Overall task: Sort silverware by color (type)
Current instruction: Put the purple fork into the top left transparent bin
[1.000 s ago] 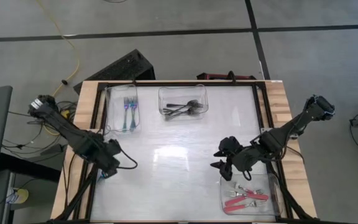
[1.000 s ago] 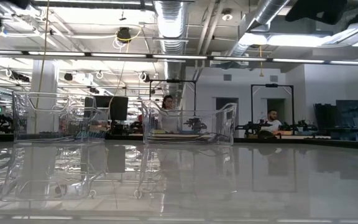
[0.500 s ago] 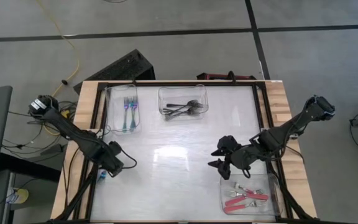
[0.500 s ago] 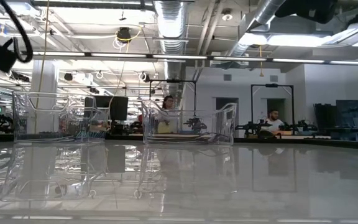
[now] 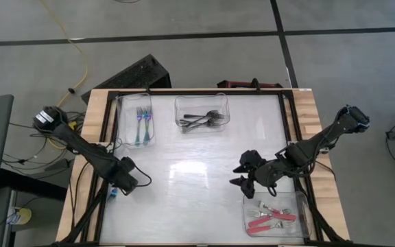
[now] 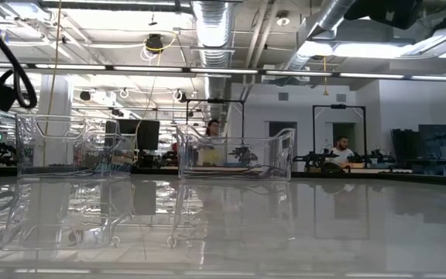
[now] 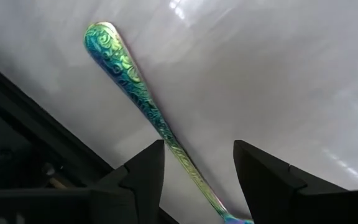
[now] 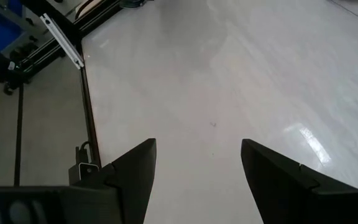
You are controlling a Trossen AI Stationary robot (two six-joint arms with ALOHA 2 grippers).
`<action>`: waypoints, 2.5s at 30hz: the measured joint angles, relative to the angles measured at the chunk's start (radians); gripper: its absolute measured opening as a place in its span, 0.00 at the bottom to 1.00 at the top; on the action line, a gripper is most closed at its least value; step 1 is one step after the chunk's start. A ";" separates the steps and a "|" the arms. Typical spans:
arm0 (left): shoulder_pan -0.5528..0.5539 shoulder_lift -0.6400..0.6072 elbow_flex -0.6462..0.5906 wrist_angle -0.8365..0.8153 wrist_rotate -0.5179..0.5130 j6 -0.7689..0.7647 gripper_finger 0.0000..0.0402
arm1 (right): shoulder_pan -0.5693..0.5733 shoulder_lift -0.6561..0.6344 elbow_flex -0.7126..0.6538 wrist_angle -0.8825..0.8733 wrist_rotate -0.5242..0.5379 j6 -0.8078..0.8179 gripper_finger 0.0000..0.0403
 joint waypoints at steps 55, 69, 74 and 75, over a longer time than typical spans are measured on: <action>0.090 0.064 0.171 0.286 0.085 0.770 0.35 | 0.095 0.061 0.000 0.065 0.015 0.047 0.65; -0.040 0.278 0.171 0.353 0.020 0.715 0.35 | 0.112 0.182 0.000 0.170 0.011 0.063 0.65; -0.044 0.330 0.178 0.363 0.057 0.718 0.34 | 0.112 0.180 0.000 0.185 0.008 0.064 0.65; -0.044 0.330 0.177 0.356 0.058 0.714 0.32 | 0.112 0.178 0.000 0.191 0.007 0.066 0.65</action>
